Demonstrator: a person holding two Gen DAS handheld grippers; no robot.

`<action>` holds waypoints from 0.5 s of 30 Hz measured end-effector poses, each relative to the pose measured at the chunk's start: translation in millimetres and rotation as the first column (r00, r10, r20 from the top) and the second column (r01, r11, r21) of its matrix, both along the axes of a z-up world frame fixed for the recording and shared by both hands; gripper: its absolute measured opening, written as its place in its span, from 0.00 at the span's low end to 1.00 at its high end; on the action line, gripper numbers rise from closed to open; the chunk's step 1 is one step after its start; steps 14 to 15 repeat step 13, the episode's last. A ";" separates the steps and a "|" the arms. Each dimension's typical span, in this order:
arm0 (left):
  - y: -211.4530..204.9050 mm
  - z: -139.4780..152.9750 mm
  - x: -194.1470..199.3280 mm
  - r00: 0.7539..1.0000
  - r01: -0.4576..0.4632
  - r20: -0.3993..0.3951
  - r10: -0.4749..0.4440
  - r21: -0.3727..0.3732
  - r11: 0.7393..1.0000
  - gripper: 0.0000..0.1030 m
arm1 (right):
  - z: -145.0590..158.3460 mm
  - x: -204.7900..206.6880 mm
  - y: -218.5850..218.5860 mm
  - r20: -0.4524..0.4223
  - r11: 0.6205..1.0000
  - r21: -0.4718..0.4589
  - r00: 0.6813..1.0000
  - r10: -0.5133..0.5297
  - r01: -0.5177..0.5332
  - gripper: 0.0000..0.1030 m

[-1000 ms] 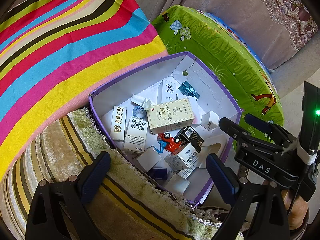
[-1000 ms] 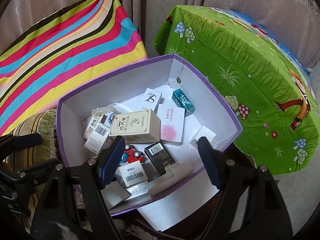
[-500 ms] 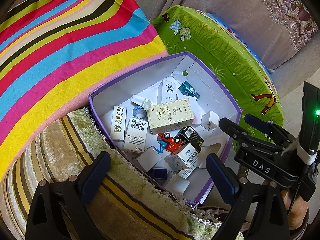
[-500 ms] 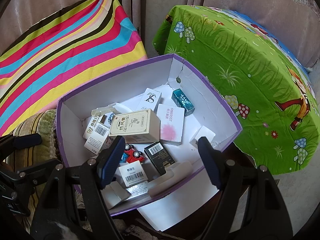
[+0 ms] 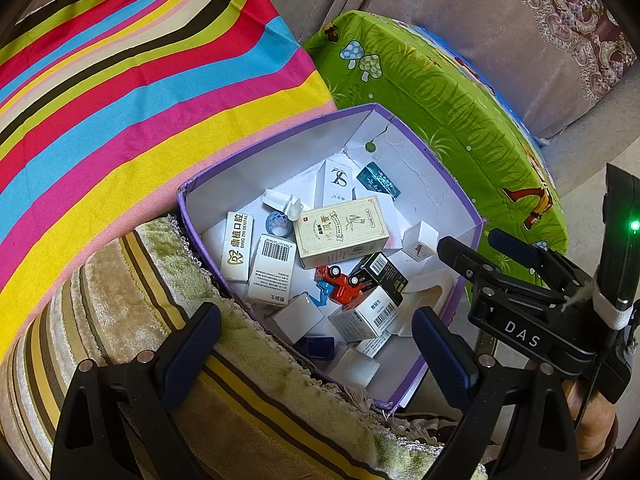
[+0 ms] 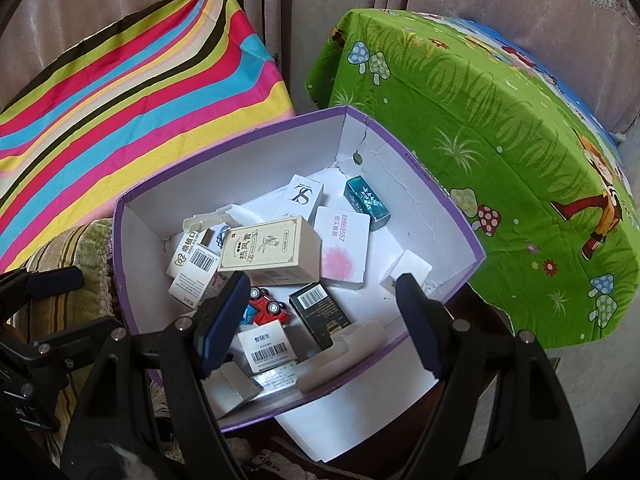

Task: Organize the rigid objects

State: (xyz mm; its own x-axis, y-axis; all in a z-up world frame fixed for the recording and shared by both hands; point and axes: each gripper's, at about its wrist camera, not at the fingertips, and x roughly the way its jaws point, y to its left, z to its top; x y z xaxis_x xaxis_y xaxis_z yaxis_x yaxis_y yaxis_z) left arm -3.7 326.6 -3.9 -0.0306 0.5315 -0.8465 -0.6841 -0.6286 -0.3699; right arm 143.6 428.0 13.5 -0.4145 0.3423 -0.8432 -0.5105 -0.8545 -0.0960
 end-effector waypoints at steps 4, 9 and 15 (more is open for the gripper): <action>0.2 0.0 0.1 1.000 0.000 0.000 0.000 0.000 1.000 0.94 | -0.4 0.0 -0.3 0.000 1.000 -0.002 1.000 -0.002 0.002 0.75; -0.2 0.2 0.1 1.000 -0.002 -0.001 0.002 0.004 1.000 0.95 | 0.0 -0.4 -0.2 0.000 1.000 -0.002 1.000 -0.001 0.001 0.75; 3.4 0.2 -1.0 1.000 0.003 -0.009 -0.003 -0.001 1.000 0.95 | 0.0 -0.3 0.1 0.000 1.000 -0.004 1.000 -0.001 0.001 0.75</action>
